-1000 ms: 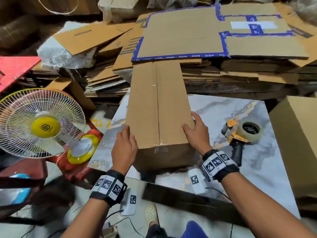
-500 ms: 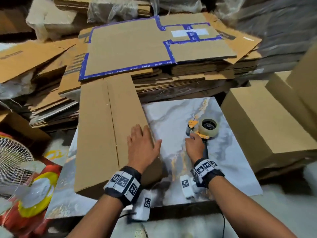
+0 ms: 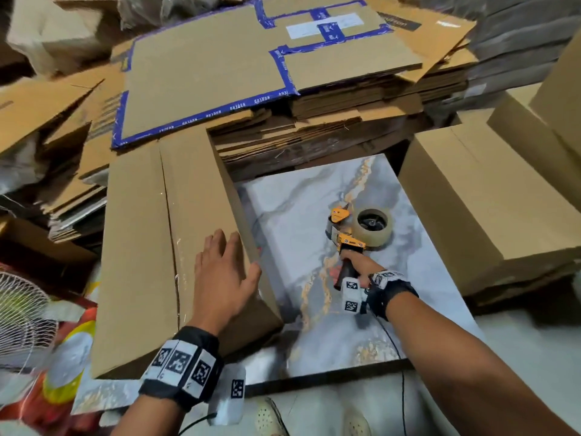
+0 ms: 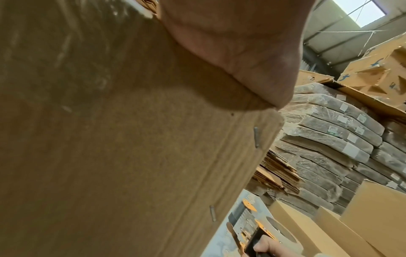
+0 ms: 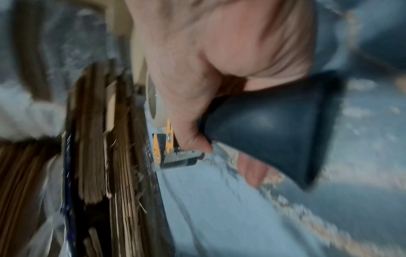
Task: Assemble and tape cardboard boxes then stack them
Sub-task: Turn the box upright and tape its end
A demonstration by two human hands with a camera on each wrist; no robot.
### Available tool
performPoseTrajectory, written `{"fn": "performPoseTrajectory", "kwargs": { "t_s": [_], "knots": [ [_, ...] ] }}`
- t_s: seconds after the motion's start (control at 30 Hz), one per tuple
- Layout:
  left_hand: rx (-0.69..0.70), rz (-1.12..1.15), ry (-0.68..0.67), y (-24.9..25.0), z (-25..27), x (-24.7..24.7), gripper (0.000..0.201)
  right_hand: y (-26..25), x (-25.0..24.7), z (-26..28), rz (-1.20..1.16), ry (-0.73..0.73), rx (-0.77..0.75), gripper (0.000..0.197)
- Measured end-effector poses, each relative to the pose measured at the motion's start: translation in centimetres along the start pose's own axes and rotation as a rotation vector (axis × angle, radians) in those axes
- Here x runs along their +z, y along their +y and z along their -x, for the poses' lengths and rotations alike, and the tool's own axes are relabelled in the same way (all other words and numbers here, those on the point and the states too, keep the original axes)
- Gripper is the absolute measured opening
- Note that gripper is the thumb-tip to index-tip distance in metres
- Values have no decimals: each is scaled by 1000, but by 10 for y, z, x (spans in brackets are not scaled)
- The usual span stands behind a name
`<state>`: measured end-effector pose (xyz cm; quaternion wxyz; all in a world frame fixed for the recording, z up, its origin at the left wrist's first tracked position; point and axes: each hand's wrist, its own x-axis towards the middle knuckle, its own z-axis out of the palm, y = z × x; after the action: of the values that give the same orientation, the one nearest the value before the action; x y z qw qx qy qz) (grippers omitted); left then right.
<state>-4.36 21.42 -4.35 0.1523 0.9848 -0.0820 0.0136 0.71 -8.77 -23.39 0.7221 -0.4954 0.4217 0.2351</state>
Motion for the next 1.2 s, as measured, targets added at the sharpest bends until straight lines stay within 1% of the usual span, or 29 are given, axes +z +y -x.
{"fn": "performPoseTrajectory", "kwargs": {
  "t_s": [0.03, 0.1, 0.2, 0.27, 0.33, 0.4, 0.5, 0.53, 0.6, 0.63, 0.67, 0.7, 0.73, 0.77, 0.8, 0.87, 0.93, 1.0, 1.07, 1.13, 1.2],
  "knots": [
    [0, 2, -4, 0, 1, -1, 89, 0, 9, 14, -45, -70, 47, 15],
    [5, 2, -19, -1, 5, -5, 90, -4, 26, 51, -136, -190, 49, 4],
    [11, -3, -57, -6, 11, -10, 91, -1, 39, 73, -193, -239, -7, 12],
    [24, 2, -69, -9, 14, -13, 92, 5, 45, 90, -190, -239, 4, 16],
    [29, 2, -89, -11, 13, -13, 93, 9, 52, 110, -169, -280, -26, 18],
    [23, 2, -100, -10, 14, -17, 95, 8, 62, 138, -148, -358, -113, 17],
    [20, 61, -94, -8, 14, -19, 92, 0, 75, 180, -57, -418, -330, 17],
    [14, 129, -75, -9, 14, -19, 88, -4, 79, 192, -3, -412, -397, 17],
    [-32, 391, 34, -11, 16, -22, 70, -11, 87, 216, 129, -371, -519, 13],
    [-89, 571, 116, -11, 19, -27, 55, -14, 92, 227, 204, -347, -571, 11],
    [-185, 790, 197, -12, 22, -33, 37, -16, 97, 239, 275, -326, -611, 10],
    [-300, 1024, 248, -13, 27, -42, 22, -17, 101, 250, 334, -316, -643, 10],
    [-398, 1267, 252, -14, 31, -50, 18, -18, 107, 260, 386, -312, -668, 11],
    [-474, 1499, 204, -16, 34, -57, 20, -17, 113, 268, 438, -309, -688, 12],
    [-523, 1683, 127, -19, 38, -64, 26, -15, 120, 276, 500, -308, -706, 14],
    [-531, 1951, 0, -28, 47, -75, 39, -6, 132, 285, 634, -306, -744, 15],
    [-527, 2141, -44, -39, 57, -83, 42, 6, 145, 292, 765, -299, -781, 17],
    [-550, 2268, -48, -52, 67, -85, 37, 19, 156, 298, 875, -284, -835, 28],
    [-571, 2339, -59, -66, 76, -82, 29, 28, 166, 303, 948, -265, -878, 38],
    [-612, 2385, -42, -79, 86, -76, 19, 36, 176, 308, 980, -264, -889, 38],
    [-622, 2394, -15, -89, 97, -73, 12, 40, 185, 312, 992, -257, -878, 36]
  ]
}}
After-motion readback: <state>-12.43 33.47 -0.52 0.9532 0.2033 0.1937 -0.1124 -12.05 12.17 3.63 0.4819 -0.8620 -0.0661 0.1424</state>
